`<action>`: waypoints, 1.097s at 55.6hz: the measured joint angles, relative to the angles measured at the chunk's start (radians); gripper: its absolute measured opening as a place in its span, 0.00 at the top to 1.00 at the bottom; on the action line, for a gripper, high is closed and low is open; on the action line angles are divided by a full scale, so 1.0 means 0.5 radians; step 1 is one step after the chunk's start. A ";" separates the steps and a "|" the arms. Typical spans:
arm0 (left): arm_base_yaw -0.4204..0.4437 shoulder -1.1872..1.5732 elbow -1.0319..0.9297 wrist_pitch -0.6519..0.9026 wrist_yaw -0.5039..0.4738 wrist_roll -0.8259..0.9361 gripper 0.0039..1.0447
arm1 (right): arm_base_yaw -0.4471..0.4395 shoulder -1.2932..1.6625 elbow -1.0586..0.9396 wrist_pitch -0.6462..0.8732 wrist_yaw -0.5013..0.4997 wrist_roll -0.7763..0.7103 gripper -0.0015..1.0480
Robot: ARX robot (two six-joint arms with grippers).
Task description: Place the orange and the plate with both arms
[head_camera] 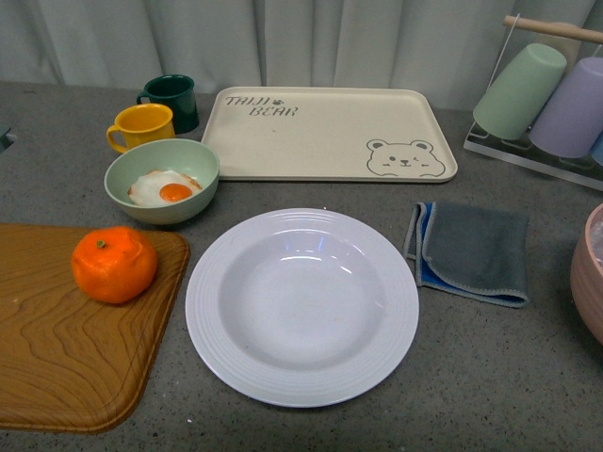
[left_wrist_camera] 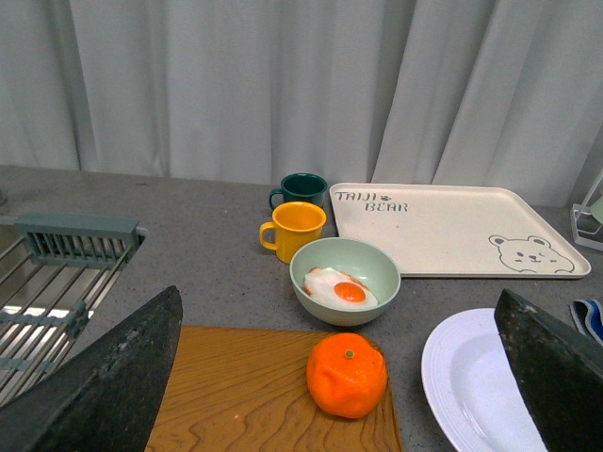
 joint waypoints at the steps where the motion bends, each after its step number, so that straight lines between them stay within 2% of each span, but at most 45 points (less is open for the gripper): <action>1: 0.000 0.000 0.000 0.000 0.000 0.000 0.06 | 0.000 0.000 0.000 0.000 0.001 0.000 0.09; 53: 0.000 0.000 0.000 0.000 0.000 0.000 0.06 | 0.000 0.000 0.000 0.000 0.000 0.000 0.09; 55: -0.008 0.034 0.019 -0.063 -0.025 -0.037 0.06 | 0.000 0.000 0.000 0.000 0.000 0.000 0.09; 58: -0.034 0.319 0.174 -0.417 -0.051 -0.259 0.06 | 0.000 0.000 0.000 0.000 0.000 0.000 0.09; 61: -0.051 0.568 0.226 -0.426 -0.042 -0.385 0.06 | 0.000 0.000 0.000 0.000 -0.001 0.000 0.09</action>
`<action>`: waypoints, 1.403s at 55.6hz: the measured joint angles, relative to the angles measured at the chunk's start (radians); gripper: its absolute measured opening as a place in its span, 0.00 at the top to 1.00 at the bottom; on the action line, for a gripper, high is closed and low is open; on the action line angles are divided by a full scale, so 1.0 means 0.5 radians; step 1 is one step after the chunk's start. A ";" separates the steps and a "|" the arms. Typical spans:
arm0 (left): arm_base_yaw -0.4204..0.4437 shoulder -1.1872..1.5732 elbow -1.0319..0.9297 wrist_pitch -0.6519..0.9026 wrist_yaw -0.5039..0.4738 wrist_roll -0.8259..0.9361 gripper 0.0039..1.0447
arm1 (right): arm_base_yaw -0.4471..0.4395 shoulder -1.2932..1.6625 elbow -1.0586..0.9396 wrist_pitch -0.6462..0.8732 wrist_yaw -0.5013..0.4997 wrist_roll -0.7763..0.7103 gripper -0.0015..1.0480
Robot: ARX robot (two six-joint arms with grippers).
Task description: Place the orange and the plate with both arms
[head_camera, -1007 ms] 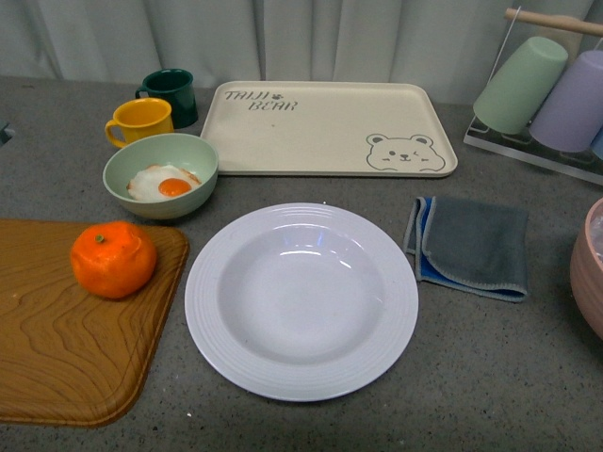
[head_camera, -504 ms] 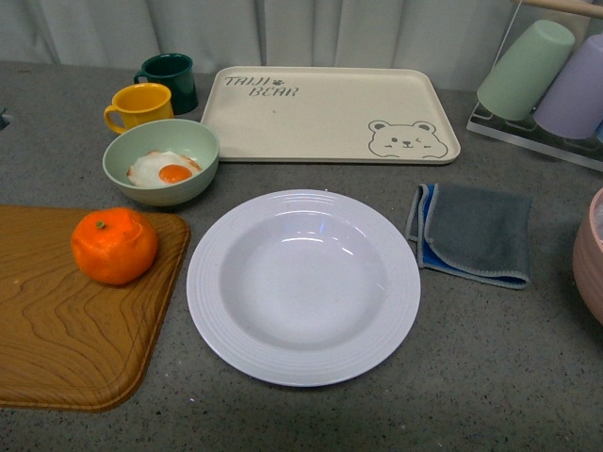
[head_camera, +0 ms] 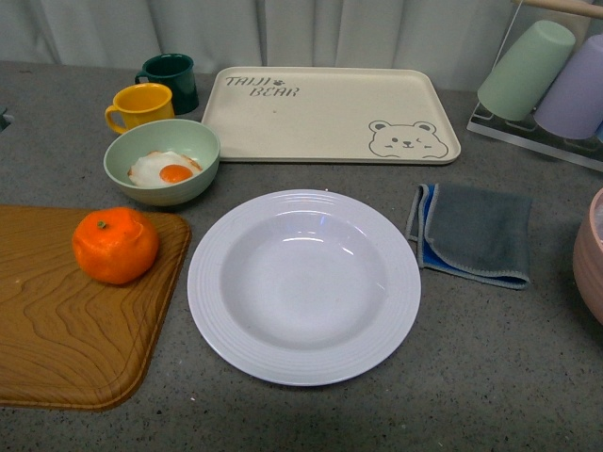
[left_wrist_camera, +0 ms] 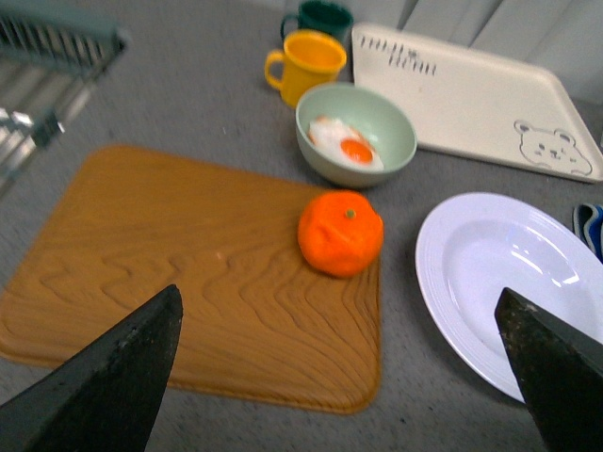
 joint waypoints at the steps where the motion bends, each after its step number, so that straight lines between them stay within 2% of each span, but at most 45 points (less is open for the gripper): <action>1: -0.011 0.092 0.011 0.037 0.008 -0.027 0.06 | 0.000 0.000 0.000 0.000 0.000 0.000 0.09; 12: -0.035 0.995 0.213 0.656 0.032 -0.107 0.06 | 0.000 0.000 0.000 0.000 0.001 0.000 0.09; 20: -0.072 1.638 0.442 0.832 0.168 -0.150 0.06 | 0.000 0.000 0.000 0.000 0.001 0.000 0.09; 37: -0.151 2.449 0.842 0.884 0.086 -0.135 0.06 | 0.000 0.000 0.000 0.000 0.001 0.000 0.09; 44: -0.166 2.609 0.912 0.909 0.169 -0.101 0.06 | 0.000 0.000 0.000 0.000 0.001 0.000 0.09; 66: -0.195 3.013 1.152 0.900 0.172 0.018 0.06 | 0.000 0.000 0.000 0.000 0.001 0.000 0.09; 78: -0.175 3.216 1.275 0.874 0.053 0.063 0.06 | 0.000 0.000 0.000 0.000 0.001 0.000 0.09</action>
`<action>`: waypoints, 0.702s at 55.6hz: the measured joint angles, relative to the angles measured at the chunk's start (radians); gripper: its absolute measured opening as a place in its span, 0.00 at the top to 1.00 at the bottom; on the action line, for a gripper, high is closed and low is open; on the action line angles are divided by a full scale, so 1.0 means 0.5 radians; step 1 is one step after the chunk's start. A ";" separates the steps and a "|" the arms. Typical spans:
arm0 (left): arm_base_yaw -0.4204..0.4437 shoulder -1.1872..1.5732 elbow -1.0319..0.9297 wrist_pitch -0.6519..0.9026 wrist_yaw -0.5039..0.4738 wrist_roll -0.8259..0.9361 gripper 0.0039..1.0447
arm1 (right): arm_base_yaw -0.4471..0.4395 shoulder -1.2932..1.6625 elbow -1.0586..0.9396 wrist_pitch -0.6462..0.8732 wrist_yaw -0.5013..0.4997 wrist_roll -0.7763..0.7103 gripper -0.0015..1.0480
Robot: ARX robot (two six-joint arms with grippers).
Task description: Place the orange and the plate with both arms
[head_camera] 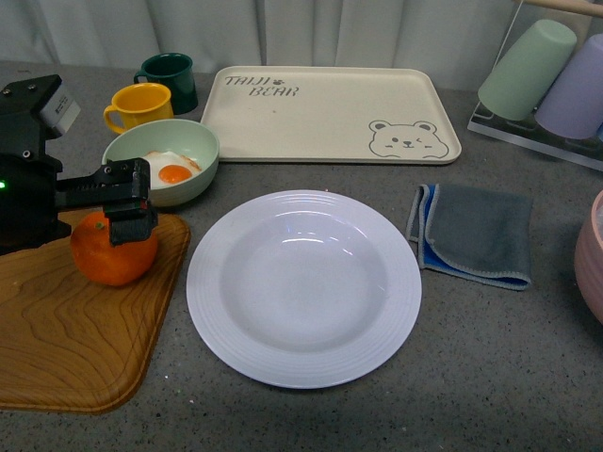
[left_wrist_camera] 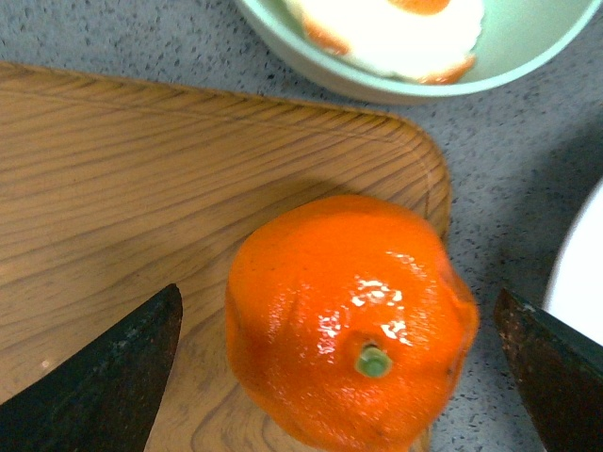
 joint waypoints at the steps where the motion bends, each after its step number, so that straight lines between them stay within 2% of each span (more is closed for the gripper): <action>1: 0.002 0.008 0.002 -0.003 0.011 0.000 0.06 | 0.000 0.000 0.000 0.000 0.000 0.000 0.09; 4: 0.004 0.040 0.008 -0.007 0.027 0.009 0.08 | 0.000 0.000 0.000 0.000 0.000 0.000 0.09; 12: -0.011 0.051 0.018 -0.033 0.051 0.006 0.34 | 0.000 0.000 0.000 0.000 0.000 0.000 0.09; 16: -0.014 0.041 0.022 -0.043 0.053 -0.004 0.41 | 0.000 0.000 0.000 0.000 0.000 0.000 0.09; 24: -0.060 -0.081 0.021 -0.053 0.031 -0.008 0.46 | 0.000 0.000 0.000 0.000 0.000 0.000 0.09; 30: -0.143 -0.243 0.018 -0.050 0.028 -0.034 0.46 | 0.000 0.000 0.000 0.000 0.000 0.000 0.09; 39: -0.507 -0.228 0.021 0.014 -0.021 -0.175 0.46 | 0.000 0.000 0.000 0.000 0.000 0.000 0.09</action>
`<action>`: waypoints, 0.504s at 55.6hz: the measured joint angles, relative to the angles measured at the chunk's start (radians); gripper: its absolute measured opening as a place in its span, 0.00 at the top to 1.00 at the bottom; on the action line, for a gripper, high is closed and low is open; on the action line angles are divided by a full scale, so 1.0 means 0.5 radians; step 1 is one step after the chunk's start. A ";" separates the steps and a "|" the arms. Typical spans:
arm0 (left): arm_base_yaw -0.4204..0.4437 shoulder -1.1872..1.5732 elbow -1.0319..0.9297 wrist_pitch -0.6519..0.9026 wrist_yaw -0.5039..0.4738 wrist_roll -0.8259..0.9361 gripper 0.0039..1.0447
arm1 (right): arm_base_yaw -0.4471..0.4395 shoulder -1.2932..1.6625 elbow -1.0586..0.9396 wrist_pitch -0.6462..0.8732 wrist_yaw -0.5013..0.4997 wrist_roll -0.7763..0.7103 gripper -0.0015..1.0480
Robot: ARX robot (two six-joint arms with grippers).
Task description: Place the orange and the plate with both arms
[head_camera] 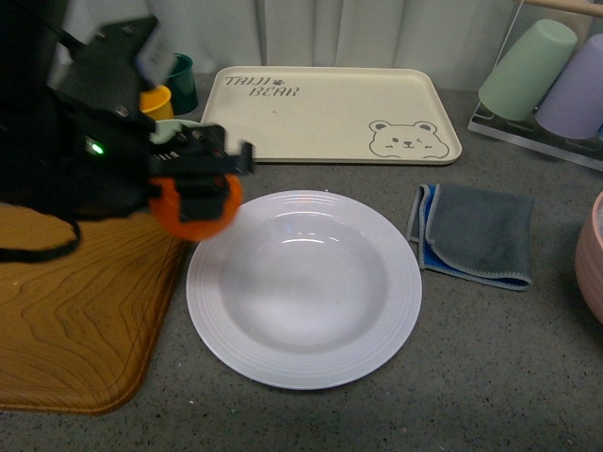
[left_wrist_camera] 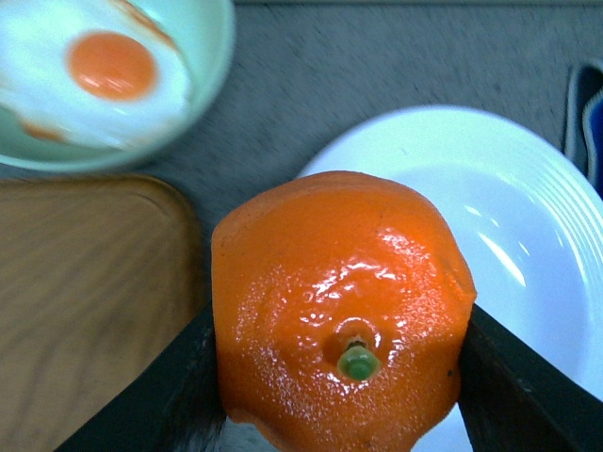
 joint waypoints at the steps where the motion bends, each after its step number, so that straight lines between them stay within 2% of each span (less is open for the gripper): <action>1: -0.036 0.028 0.002 0.005 -0.008 -0.014 0.46 | 0.000 0.000 0.000 0.000 0.000 0.000 0.09; 8: -0.259 0.233 0.048 0.048 -0.033 -0.134 0.47 | 0.000 0.000 0.000 0.000 0.000 0.000 0.09; 28: -0.304 0.406 0.132 0.073 -0.071 -0.201 0.47 | 0.000 0.000 0.000 0.000 0.000 0.000 0.09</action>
